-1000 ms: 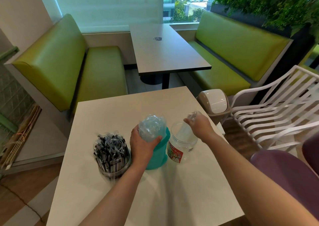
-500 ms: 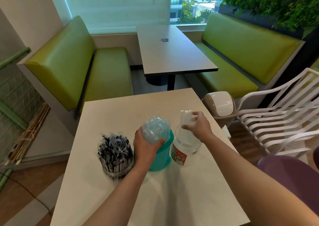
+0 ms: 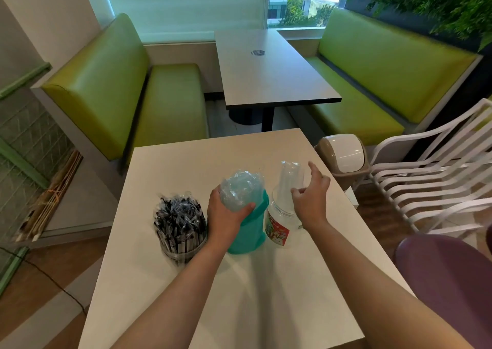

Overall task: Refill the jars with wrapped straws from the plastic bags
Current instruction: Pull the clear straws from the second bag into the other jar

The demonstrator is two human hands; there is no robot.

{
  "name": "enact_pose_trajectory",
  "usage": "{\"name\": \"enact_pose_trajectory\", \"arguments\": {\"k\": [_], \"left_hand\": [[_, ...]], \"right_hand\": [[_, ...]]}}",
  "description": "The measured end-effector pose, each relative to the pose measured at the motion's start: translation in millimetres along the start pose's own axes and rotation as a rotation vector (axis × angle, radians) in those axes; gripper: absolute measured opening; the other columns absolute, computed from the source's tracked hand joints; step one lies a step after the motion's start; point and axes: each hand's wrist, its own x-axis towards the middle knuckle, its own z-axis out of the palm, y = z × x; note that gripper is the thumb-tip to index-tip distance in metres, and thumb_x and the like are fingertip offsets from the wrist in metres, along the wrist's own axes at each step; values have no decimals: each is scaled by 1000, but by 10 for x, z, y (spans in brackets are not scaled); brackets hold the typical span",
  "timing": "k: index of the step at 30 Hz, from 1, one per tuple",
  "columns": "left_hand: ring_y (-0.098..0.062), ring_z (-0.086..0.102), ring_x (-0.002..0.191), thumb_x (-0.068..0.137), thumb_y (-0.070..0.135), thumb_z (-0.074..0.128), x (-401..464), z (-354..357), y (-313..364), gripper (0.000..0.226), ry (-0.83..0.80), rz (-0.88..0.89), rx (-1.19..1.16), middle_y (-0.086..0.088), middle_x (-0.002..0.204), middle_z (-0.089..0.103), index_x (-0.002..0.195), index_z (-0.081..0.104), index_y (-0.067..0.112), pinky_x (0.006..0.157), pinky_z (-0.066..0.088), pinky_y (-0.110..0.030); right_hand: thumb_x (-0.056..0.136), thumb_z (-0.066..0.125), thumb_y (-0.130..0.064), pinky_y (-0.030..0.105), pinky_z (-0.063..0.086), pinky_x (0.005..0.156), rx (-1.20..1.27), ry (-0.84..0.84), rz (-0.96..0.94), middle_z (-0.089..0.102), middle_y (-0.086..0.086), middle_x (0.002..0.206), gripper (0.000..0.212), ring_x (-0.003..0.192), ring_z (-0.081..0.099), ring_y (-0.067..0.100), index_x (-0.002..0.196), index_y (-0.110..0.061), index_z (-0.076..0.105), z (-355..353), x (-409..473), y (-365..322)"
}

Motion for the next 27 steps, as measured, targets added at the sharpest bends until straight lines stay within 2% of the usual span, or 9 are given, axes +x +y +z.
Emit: {"name": "enact_pose_trajectory", "arguments": {"k": [3, 5, 7, 11, 13, 16, 21, 23, 27], "left_hand": [[-18, 50, 119, 63, 37, 90, 7, -4, -3, 89, -39, 2, -15, 6, 127, 51, 137, 41, 26, 100, 47, -40], [-18, 50, 119, 61, 41, 89, 4, -1, -32, 91, -64, 6, -11, 6, 128, 53, 137, 41, 28, 100, 47, -42], [-19, 51, 119, 55, 52, 87, -22, -7, -41, 96, -86, -3, -11, 6, 128, 54, 137, 41, 32, 99, 48, -45], [-19, 54, 117, 55, 53, 88, -43, -43, -71, 96, -93, -26, -51, 4, 127, 55, 135, 43, 28, 98, 49, -47], [-19, 53, 118, 57, 50, 90, -42, -58, -76, 95, -105, -30, -60, 3, 128, 54, 135, 42, 26, 99, 49, -47], [-19, 50, 120, 42, 63, 86, -59, -73, -73, 112, -141, -34, -48, 2, 130, 50, 137, 38, 27, 99, 48, -44], [-14, 50, 119, 34, 46, 97, -22, -68, -108, 113, -212, 39, -6, 3, 128, 50, 131, 43, 24, 94, 46, -31], [-15, 53, 117, 31, 46, 95, 4, -70, -135, 109, -216, 48, 23, 2, 125, 54, 126, 47, 23, 95, 49, -37], [-17, 47, 119, 51, 25, 97, -7, -48, -177, 102, -207, 35, 11, 0, 129, 49, 135, 41, 18, 98, 46, -37]], "right_hand": [[91, 63, -9, 35, 51, 98, 59, 18, -85, 42, 0, 129, 50, 104, 57, 18, 134, -28, 47, 18, -177, -18], [91, 62, -9, 23, 54, 88, 77, -49, -162, 53, -2, 120, 37, 96, 59, 12, 124, -26, 56, 48, -285, -37], [92, 61, -9, 9, 50, 73, 114, -137, -201, 60, -3, 115, 34, 90, 60, 3, 122, -24, 59, 86, -370, -66], [95, 58, -14, 1, 45, 64, 107, -287, -181, 59, -10, 112, 40, 89, 57, -3, 133, -23, 51, 139, -457, -114], [96, 55, -13, 2, 46, 63, 42, -354, -171, 60, -9, 112, 41, 87, 57, -3, 135, -24, 50, 134, -470, -101], [94, 55, -11, 14, 53, 73, -49, -437, -176, 64, -4, 116, 43, 89, 63, 7, 135, -25, 52, 126, -463, -75], [90, 54, -4, 7, 44, 59, -10, -564, -140, 59, -7, 115, 52, 87, 57, 4, 137, -25, 51, 88, -449, -124], [88, 56, -6, 10, 44, 68, 9, -570, -141, 58, -5, 122, 53, 93, 57, 7, 137, -25, 51, 98, -450, -143], [90, 65, -22, 27, 49, 88, -37, -502, -132, 55, -3, 119, 44, 98, 56, 13, 132, -22, 54, 147, -456, -124]]}}
